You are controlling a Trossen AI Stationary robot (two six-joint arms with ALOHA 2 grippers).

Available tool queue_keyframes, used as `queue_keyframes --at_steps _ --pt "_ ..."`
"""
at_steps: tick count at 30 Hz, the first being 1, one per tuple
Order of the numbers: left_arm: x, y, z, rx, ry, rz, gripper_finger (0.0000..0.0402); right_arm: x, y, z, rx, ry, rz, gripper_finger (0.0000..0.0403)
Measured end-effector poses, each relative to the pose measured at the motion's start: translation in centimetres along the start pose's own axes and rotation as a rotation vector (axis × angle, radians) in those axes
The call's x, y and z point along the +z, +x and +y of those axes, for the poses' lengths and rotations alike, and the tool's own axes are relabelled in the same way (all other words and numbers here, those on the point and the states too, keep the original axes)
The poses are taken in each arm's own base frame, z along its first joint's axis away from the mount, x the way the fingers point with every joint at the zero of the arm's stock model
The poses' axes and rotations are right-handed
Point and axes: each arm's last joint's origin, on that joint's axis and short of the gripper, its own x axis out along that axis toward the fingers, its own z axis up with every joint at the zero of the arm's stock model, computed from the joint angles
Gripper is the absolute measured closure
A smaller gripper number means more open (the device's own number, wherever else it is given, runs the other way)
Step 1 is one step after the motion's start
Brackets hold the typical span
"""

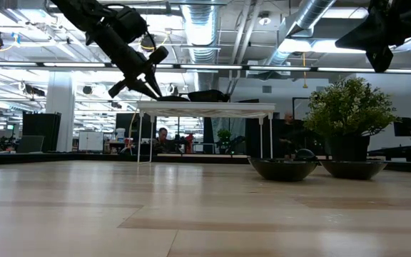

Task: Pick & Place Mini shaped plates
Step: Stack the leaf-shaped plate on top of the other leaf-shaped plate on the shelf, then stack the leaf-shaped plate on top of the other leaf-shaped plates on the shelf

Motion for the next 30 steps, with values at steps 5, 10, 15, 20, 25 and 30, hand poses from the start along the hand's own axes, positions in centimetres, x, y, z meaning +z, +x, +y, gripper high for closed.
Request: queue_keyframes --at_steps 5,10,15,20,25,30 --pt "0.0 0.0 0.0 -0.001 0.0 -0.002 0.032 0.0 0.0 0.0 0.0 0.0 0.0 0.0401" --pt "0.0 -0.2 -0.1 -0.008 0.001 -0.002 0.031 0.0 0.0 0.0 0.0 0.0 0.0 0.0401" --pt "0.1 -1.4 -0.6 -0.041 0.008 -0.014 0.0309 0.0 0.0 0.0 0.0 -0.001 0.001 0.0401" --pt "-0.2 -3.5 -1.5 -0.094 0.025 -0.036 0.0309 -0.1 0.0 0.0 -0.002 -0.004 0.007 0.0401" --pt "-0.9 -5.5 -2.7 -0.147 0.041 -0.055 0.0309 -0.1 0.0 0.0 -0.002 -0.004 0.007 0.0401" --pt "-2.0 -6.4 -4.0 -0.189 0.082 -0.053 0.0309 -0.1 0.0 0.0 -0.002 -0.004 0.007 0.0401"
